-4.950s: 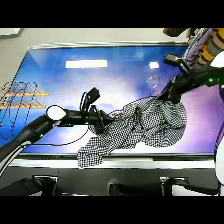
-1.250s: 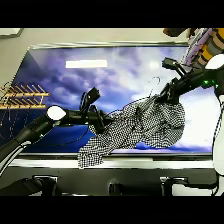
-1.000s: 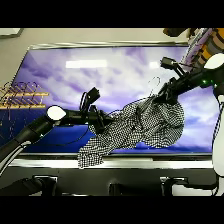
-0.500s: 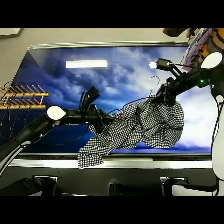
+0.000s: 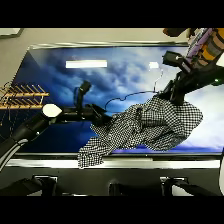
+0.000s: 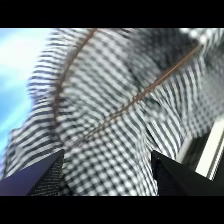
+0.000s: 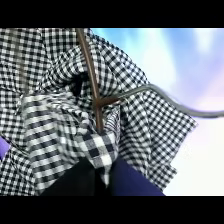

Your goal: Fold the clothes and pants, and hang the long-sleeved shirts on hangers.

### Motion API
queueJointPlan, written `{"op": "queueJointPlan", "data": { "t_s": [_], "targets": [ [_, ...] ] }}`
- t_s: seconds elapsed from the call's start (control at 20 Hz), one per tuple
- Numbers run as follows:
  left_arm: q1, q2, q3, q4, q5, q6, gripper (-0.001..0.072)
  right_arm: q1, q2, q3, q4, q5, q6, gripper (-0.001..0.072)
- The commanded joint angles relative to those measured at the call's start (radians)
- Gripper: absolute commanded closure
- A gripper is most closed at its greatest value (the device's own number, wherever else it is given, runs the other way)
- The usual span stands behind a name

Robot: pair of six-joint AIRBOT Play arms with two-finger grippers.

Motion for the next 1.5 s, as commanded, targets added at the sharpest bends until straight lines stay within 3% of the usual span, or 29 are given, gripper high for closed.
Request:
{"op": "queueJointPlan", "data": {
  "t_s": [0.0,0.1,0.2,0.35,0.5,0.7,1.25,1.4,1.45],
  "targets": [
    [0.148,0.009,0.0,0.004,-0.033,-0.331,0.0084,0.0,0.058,0.0,-0.061,-0.005,0.042,0.0686],
    [0.236,0.008,-0.015,0.004,-0.05,-0.403,0.0085,0.0,0.085,0.0,-0.085,-0.025,0.063,0.0686],
    [0.241,0.002,-0.036,0.004,-0.05,-0.418,0.0086,0.0,0.106,0.0,-0.12,-0.028,0.084,0.0685],
    [0.099,-0.022,-0.05,0.0,0.017,-0.418,0.0085,0.0,0.112,0.0,-0.135,-0.028,0.168,0.0685],
    [-0.113,-0.066,-0.045,-0.063,0.217,-0.417,0.0034,0.0,0.112,0.0,-0.143,-0.028,0.214,0.0685],
    [-0.323,-0.165,0.022,-0.103,0.323,-0.416,0.0035,0.0,0.112,0.0,-0.157,-0.029,0.228,0.0685],
    [-0.471,-0.389,0.277,-0.117,0.362,-0.418,0.0035,0.0,0.112,0.0,-0.157,-0.043,0.254,0.0684],
    [-0.48,-0.462,0.334,-0.117,0.362,-0.465,0.0126,0.0,0.112,0.0,-0.157,-0.043,0.254,0.0684],
    [-0.479,-0.484,0.338,-0.117,0.362,-0.495,0.0195,0.0,0.112,0.0,-0.157,-0.043,0.254,0.0684]
  ]
}}
